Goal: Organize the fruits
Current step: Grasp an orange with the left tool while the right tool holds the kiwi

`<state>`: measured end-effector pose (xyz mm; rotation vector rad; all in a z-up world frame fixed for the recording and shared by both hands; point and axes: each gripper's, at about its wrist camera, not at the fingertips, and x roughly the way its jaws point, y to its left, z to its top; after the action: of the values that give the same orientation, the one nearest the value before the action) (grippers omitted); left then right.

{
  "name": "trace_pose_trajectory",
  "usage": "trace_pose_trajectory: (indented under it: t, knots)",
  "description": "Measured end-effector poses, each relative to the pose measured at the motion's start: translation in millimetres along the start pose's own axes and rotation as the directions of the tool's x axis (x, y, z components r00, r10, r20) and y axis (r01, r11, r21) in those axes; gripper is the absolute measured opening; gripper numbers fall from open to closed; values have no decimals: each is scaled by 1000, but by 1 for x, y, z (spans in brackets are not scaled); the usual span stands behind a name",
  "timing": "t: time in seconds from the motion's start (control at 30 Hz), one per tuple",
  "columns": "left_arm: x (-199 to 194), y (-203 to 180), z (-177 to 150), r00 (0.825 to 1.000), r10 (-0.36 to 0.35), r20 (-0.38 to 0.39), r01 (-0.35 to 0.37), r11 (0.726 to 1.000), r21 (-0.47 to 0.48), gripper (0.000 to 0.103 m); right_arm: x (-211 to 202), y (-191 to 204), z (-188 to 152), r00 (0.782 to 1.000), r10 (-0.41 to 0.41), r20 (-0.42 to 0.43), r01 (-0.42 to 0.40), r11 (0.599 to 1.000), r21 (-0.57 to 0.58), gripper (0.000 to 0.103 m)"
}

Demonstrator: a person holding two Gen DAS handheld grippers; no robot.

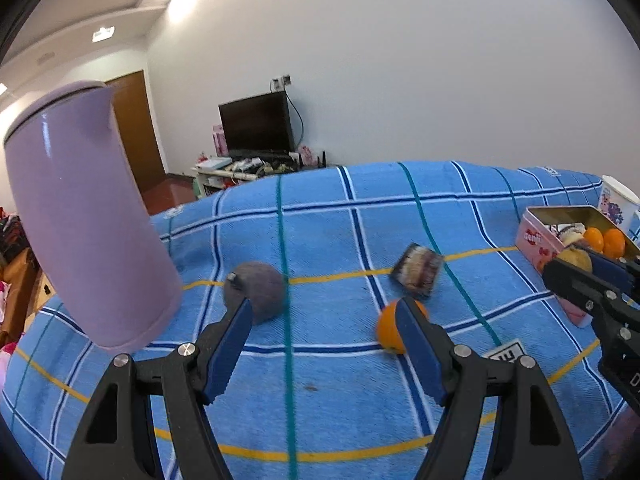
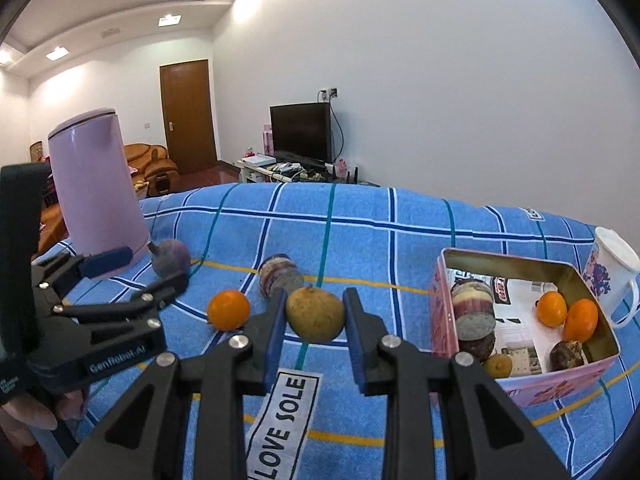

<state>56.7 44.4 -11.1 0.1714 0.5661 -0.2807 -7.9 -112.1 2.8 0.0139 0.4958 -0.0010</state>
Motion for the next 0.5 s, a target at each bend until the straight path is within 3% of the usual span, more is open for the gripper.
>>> trace_pose_trajectory:
  t: [0.13,0.23,0.5]
  knots:
    - [7,-7,0,999,-25,-35,25,1000,-4,75,-3,-7,2,1000,2,12,-3,1000,18,31]
    - [14,-17,0,998,-2,-65,4,1000,30,75,-3,-17,4,1000,6,14,-7,999,51,31]
    - [44,-43,6,984,-10,-179,26,996,89,75,-1,-26,5,999,33,7,-33,995,95,31]
